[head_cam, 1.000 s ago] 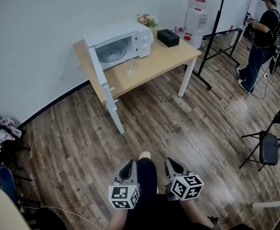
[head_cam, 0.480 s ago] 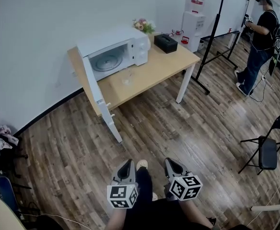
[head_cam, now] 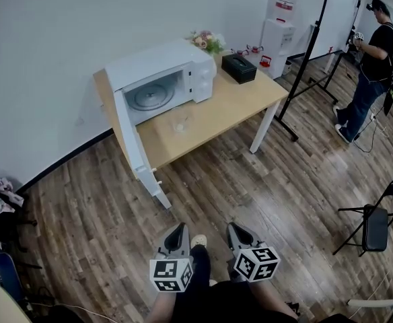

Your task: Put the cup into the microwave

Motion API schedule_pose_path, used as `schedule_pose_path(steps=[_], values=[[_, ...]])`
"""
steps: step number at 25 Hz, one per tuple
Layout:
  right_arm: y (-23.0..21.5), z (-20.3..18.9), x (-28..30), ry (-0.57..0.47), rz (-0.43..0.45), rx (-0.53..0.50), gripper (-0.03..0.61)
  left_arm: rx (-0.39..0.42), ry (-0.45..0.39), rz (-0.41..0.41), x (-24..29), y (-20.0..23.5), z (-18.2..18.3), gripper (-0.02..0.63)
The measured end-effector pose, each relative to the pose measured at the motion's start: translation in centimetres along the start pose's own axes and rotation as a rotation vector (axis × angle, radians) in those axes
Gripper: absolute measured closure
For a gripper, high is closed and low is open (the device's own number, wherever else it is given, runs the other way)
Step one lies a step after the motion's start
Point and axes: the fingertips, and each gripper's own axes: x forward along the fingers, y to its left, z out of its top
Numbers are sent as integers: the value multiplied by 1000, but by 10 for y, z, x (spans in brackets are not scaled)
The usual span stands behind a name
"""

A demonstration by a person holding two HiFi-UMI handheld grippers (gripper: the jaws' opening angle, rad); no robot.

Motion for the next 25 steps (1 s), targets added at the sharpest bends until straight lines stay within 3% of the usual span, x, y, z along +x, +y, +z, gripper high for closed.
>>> schedule_pose_path(steps=[25], values=[[-29,90,109,-37,-73,5,586,-6,2,-135,133,36,72,608]])
